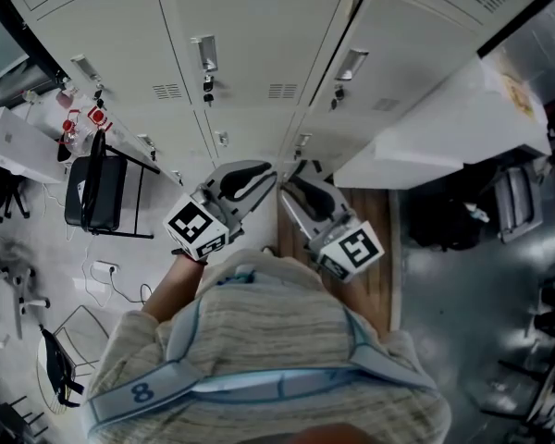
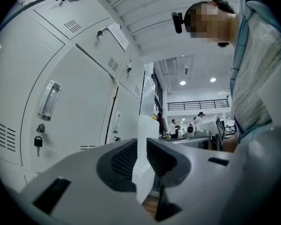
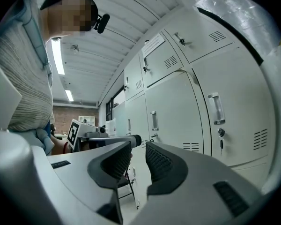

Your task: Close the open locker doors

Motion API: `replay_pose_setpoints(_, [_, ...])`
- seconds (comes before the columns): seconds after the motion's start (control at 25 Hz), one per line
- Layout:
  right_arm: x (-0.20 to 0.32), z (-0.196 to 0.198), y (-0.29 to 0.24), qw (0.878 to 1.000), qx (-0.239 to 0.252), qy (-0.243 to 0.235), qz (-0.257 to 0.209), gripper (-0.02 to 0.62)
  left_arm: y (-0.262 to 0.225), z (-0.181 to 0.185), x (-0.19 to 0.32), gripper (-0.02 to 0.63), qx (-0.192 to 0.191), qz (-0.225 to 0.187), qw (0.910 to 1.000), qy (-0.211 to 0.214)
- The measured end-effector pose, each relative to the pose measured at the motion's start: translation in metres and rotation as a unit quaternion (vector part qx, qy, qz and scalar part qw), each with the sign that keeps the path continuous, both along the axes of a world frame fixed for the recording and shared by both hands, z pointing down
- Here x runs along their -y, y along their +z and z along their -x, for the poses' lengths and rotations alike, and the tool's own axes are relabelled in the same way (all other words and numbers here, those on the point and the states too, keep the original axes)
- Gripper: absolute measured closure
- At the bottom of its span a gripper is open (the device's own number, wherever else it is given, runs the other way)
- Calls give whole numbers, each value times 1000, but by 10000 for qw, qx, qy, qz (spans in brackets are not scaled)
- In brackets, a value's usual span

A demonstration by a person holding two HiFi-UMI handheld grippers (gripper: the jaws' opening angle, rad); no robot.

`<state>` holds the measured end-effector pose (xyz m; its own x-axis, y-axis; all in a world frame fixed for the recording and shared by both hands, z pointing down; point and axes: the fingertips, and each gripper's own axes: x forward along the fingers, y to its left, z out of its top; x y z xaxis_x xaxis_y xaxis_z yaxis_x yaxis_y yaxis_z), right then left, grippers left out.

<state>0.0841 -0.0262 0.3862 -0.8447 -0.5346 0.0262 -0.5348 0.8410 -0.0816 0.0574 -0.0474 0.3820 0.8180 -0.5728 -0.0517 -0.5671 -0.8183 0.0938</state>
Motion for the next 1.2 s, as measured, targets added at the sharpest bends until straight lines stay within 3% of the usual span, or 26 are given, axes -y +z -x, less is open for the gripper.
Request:
replay_pose_setpoints(0.28, [-9,11,-4,9998,70,199,52,495,-11,13,-8,545,-56,-69,9999,116])
replay_pose_setpoints(0.68, [-20,36,-6,9999,-42,-18,-143,497,-6,34,-23,545,-9,23,9999,110])
replay_pose_setpoints(0.8, [-22,39,-11,9996,5,5,-271,590,-7,37,-26,545,-7,12,9999,114])
replay_pose_setpoints(1.2, [-29,42,-14,9996,62,1,-285,592,-9,39,-34,545,-13,-34,9999,144])
